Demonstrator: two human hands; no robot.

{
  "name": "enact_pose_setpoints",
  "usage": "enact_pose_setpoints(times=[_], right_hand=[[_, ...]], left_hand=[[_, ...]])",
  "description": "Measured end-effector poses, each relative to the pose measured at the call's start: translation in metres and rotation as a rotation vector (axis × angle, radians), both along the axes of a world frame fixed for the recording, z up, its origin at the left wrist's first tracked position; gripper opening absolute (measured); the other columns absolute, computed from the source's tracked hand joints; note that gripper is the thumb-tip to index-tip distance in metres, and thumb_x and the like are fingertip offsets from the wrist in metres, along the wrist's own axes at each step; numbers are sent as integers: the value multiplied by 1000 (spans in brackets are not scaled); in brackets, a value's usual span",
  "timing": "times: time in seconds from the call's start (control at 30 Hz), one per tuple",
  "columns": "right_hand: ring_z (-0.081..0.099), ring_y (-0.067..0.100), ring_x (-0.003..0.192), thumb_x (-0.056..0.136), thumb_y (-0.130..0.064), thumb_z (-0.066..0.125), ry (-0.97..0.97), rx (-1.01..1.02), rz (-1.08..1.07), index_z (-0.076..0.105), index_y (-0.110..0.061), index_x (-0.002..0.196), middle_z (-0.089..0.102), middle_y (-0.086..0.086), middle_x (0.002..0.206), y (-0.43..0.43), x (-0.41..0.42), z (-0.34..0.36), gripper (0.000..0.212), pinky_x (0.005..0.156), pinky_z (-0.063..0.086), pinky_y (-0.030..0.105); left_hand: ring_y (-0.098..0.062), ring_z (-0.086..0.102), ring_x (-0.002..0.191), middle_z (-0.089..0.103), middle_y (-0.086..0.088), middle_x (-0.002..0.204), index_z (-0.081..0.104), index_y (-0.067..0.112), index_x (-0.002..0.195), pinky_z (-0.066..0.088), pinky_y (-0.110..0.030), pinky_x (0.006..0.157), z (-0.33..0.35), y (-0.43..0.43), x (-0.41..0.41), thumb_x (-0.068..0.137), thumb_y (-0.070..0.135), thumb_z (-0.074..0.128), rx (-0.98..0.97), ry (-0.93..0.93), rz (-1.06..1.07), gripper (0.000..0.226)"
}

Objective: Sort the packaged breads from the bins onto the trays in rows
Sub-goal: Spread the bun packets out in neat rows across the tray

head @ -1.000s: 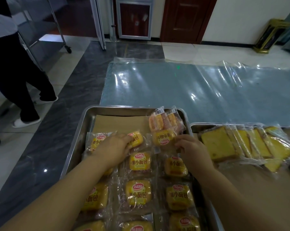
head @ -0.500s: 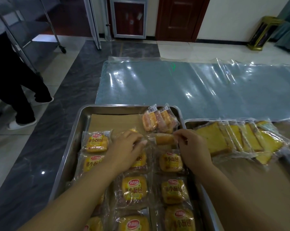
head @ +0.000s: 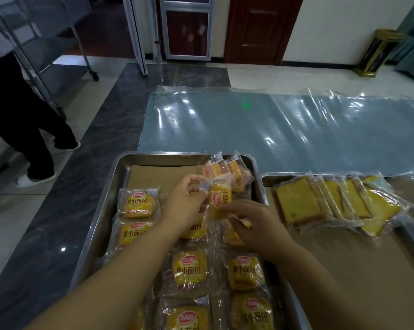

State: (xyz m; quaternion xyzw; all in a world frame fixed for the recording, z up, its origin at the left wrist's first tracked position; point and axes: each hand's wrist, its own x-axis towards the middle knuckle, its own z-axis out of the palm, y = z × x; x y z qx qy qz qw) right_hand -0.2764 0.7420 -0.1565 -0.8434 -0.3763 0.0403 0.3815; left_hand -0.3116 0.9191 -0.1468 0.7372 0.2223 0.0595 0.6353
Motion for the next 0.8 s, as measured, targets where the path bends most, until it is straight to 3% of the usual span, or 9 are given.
enact_pose_setpoints(times=[0.07,0.13,0.23,0.3,0.37,0.47,0.53,0.67,0.8], right_hand=[[54,-2,95,86,-10,62,-39,0,-131,60,-23,121,55,-16,109,-1,7,1,37,83,51,21],[52,2,97,87,-19,62,-19,-29,-238,48,-26,131,45,-17,120,1,15,3,47,82,51,24],[51,5,108,87,-19,62,113,-81,-188,42,-29,136,47,-13,131,4,25,4,54,88,50,29],[57,4,99,87,-16,62,146,-90,-175,53,-26,127,59,-9,116,4,28,4,42,85,52,28],[59,4,89,87,-17,63,172,-68,-270,58,-23,119,63,-9,101,2,29,1,34,80,53,26],[59,8,83,88,-24,61,281,-46,-490,55,-19,116,61,-10,91,-1,31,-8,29,72,52,28],[61,12,82,91,-29,57,348,-178,-590,48,-18,120,61,-4,96,0,29,-14,32,68,53,29],[54,25,105,94,-34,46,-3,-626,-623,42,-18,125,53,8,122,7,20,-23,35,80,52,37],[33,29,127,92,-33,49,-198,-573,-384,40,-26,134,40,6,138,9,17,-33,44,103,33,41]], left_hand=[[-8,65,80,64,17,94,57,38,93,55,-28,64,0,0,2,91,17,57,34,-19,-65,21],[-1,63,82,66,16,98,59,35,100,48,-16,60,1,0,4,92,14,54,10,-33,-164,23],[5,62,87,65,17,103,56,44,99,49,-14,66,2,0,6,94,15,52,4,-43,-291,29],[-3,60,97,64,15,111,52,49,103,52,-27,77,-1,2,8,94,20,51,36,-39,-297,30],[-2,58,98,61,18,113,50,48,110,52,-26,75,-7,6,8,93,24,52,106,-56,-251,29],[9,47,97,52,20,118,48,42,120,40,-14,77,-22,11,2,92,31,52,480,-42,-215,30],[-2,36,118,44,12,134,42,37,131,30,-25,99,-39,16,-5,93,40,49,792,43,-257,39],[-23,-5,143,5,2,157,12,27,148,0,-41,113,-68,21,-16,94,52,32,1069,294,-456,62],[-26,-9,143,-2,-2,158,14,21,149,1,-41,114,-73,21,-17,97,50,25,1074,320,-538,60]])
